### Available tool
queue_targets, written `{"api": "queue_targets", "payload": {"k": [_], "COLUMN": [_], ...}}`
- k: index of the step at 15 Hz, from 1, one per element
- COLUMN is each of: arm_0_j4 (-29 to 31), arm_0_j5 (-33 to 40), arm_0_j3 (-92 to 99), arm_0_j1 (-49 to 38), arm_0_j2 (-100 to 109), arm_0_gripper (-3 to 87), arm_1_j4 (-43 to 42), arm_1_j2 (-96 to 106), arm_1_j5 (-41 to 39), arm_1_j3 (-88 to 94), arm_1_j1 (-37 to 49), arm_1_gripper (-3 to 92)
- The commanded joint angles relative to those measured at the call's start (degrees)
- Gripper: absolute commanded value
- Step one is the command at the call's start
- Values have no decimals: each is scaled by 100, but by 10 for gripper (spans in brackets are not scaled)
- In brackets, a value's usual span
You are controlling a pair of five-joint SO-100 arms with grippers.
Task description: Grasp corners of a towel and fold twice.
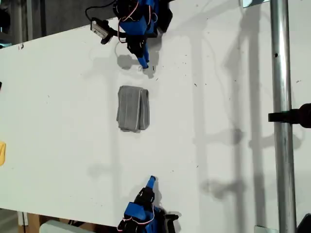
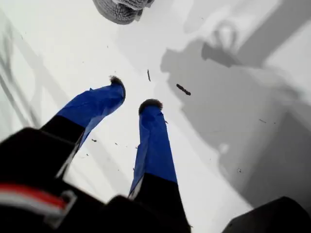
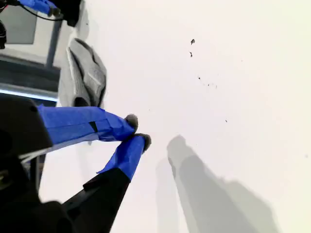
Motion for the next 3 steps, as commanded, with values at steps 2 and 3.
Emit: {"api": "queue_targets", "payload": {"k": [2, 3], "arm_0_j4": [-9, -9], "arm_0_j5": [26, 26], "arm_0_j3": [26, 26], "arm_0_j1": [-70, -70], "arm_0_j2": [9, 9], "arm_0_gripper": [20, 20], "arm_1_j4": [70, 70], "arm_1_j2": [9, 9], "arm_1_j5": [-62, -62], "arm_1_j3": [-44, -44], "arm_1_j1": [-26, -26], "arm_1_gripper": [118, 118]}}
